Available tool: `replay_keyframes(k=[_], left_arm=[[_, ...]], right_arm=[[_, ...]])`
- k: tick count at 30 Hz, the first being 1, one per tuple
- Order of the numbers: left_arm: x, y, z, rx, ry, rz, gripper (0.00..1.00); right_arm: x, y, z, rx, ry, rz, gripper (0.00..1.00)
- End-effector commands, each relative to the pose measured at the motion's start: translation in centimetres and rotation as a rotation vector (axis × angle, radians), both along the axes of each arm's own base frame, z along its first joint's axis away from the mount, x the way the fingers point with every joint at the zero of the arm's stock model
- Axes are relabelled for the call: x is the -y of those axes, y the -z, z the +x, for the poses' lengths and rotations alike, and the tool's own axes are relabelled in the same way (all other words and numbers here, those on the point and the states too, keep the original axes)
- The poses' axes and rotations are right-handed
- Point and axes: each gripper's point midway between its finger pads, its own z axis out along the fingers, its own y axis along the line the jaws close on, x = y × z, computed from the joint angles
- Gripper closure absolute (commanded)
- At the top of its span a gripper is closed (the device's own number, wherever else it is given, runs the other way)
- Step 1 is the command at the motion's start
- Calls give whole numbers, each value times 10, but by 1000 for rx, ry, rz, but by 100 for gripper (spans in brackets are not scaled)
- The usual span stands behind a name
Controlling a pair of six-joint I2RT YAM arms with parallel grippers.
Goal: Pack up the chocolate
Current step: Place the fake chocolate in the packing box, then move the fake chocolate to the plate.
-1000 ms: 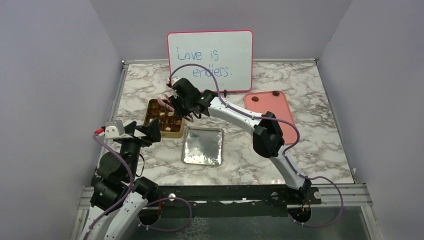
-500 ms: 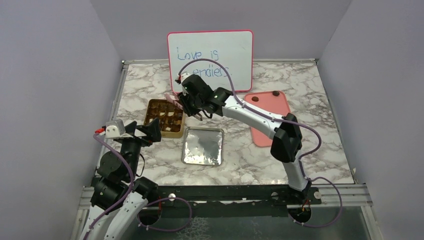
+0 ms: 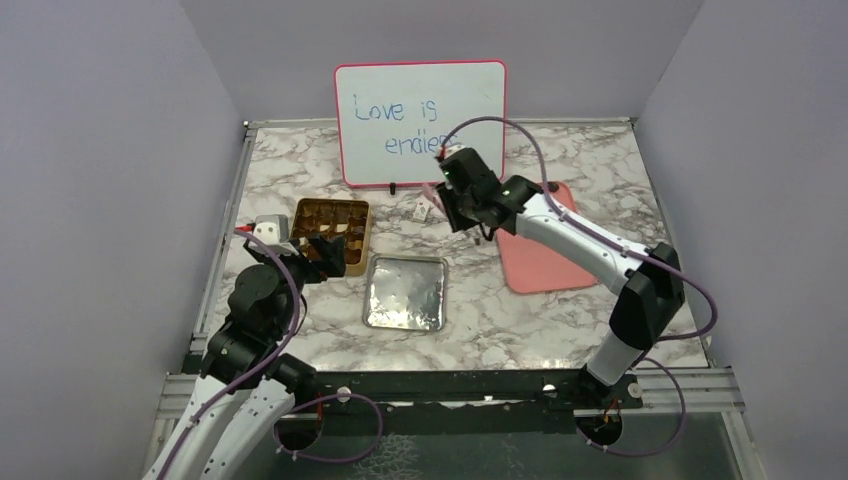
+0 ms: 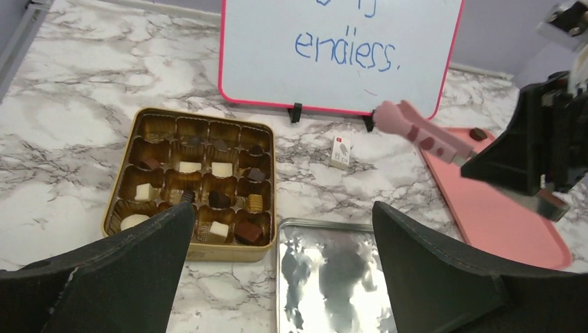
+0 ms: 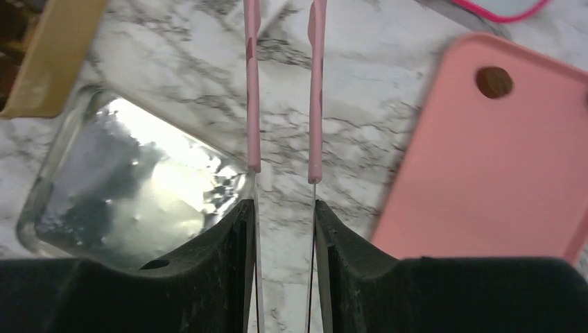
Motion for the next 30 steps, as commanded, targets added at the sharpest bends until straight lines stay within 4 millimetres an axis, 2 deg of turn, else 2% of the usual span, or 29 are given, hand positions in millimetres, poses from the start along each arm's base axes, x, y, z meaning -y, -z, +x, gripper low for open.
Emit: replay_keyframes(k=[1,5,8,18,23,30], left_arm=[[14,3,3,-22,70,21,1],[15,5,3,-26,76,22,1],[14,4,2,-20,73,19,1],[13,3,1,-11,71,15,1],[12,2,0,-6,69,13,1],[12,2,0,-6,69,14,1]], right_arm=[[68,-10,14,24,167,-12,61],[111,-4,22,18,258,-31,61],[135,5,29,1,314,-47,61],[181,37,51,-51,416,-76,59],[188,48,62,-73,402,-38,59],[181,59,69,-98,352,-2,58]])
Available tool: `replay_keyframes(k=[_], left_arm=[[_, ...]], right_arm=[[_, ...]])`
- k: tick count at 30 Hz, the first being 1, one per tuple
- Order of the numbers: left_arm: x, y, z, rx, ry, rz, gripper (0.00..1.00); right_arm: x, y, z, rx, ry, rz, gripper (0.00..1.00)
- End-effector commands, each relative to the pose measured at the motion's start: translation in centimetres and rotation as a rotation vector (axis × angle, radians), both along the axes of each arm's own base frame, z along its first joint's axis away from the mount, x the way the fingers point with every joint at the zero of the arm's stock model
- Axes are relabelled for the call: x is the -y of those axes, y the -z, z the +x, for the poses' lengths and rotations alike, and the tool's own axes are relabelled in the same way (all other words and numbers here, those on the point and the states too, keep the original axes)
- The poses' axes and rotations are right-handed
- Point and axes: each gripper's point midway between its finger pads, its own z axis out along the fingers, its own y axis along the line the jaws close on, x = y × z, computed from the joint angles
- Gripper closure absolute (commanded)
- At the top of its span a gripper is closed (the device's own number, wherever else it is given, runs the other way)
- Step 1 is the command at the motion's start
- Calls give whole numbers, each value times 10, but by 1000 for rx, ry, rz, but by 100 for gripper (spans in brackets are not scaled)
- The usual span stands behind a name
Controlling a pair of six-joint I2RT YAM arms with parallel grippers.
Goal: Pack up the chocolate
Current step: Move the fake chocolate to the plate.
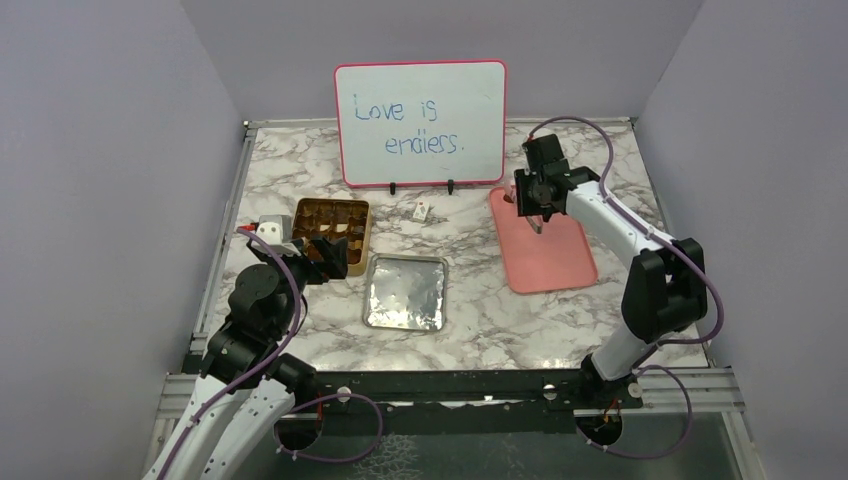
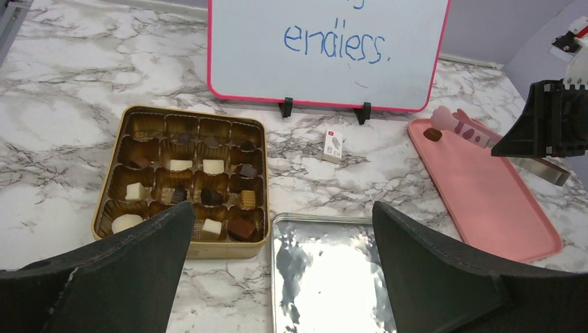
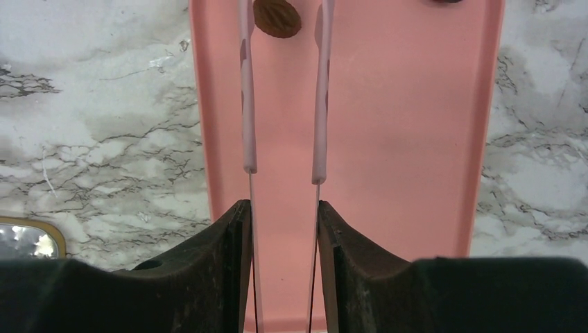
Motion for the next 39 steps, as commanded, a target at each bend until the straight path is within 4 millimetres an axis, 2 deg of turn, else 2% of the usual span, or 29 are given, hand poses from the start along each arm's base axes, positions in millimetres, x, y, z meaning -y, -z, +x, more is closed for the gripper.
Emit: replay_keyframes(k=[1,12,23,39], left_arm=[[2,-6,-1,29,17,-2,1],[2,-6,0,28,16,2,1],[1,-7,-1,35,16,-4,1],[2,-8,-2,38,19,-12,1]], right_arm=[[-13,5,10,16,-61,42,58],[0,28,7,-58,-27,-37,57],[8,23,-5,-86,-6,-62,64],[16,19,-31,-117,10,-62,65]])
